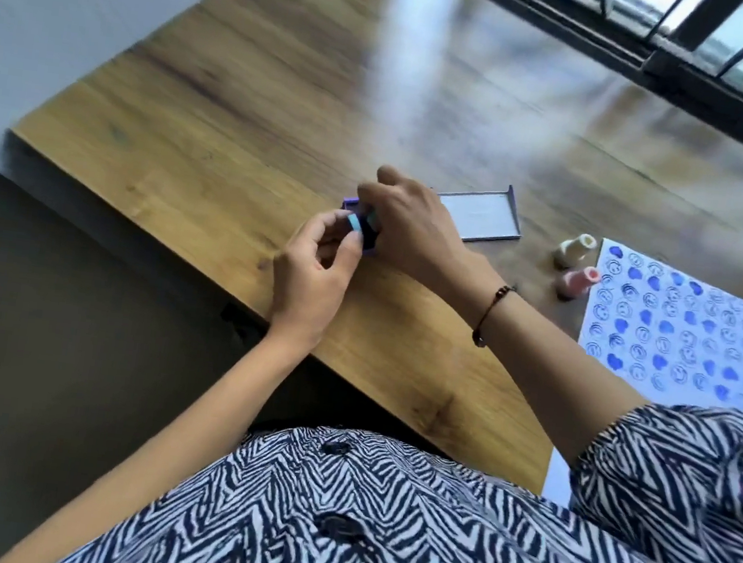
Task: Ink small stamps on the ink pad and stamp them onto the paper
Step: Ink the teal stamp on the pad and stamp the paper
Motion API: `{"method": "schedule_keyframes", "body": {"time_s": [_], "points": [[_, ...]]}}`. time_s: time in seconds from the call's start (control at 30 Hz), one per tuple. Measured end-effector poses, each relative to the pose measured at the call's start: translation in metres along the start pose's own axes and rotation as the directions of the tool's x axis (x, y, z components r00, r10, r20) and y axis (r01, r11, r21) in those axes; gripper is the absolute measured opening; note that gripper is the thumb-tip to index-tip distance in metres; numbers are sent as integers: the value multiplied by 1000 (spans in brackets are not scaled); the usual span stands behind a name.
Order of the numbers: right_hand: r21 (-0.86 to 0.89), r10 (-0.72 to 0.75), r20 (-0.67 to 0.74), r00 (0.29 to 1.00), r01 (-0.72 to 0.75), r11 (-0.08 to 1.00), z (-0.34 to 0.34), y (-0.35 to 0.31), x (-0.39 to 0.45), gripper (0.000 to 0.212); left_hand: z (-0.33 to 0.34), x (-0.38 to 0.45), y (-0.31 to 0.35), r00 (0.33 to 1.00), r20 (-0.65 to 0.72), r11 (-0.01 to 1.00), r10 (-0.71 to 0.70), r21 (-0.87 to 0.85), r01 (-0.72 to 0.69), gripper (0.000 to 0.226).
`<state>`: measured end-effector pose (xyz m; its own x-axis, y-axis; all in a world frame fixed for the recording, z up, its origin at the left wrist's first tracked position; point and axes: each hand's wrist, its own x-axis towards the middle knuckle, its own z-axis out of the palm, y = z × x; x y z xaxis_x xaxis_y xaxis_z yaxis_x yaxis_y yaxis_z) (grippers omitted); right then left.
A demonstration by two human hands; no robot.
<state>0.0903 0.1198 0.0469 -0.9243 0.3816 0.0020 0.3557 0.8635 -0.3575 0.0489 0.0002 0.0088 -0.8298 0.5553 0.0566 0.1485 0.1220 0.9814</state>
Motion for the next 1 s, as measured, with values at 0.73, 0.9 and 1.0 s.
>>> {"method": "schedule_keyframes", "body": {"time_s": [0.73,0.9,1.0], "points": [[588,861,-425,279,-638,497,-53,124,-263,15,167,-97,58,186,878,697,441,-205,-687,28],[296,796,-395,458,-757,583,-52,133,-259,18,177,-99,52,201,919,686,339,-95,-721,29],[207,791,-369,488,-787,582,-50,134,-254,18,177,-98,52,232,904,700,359,-96,-707,27]]}}
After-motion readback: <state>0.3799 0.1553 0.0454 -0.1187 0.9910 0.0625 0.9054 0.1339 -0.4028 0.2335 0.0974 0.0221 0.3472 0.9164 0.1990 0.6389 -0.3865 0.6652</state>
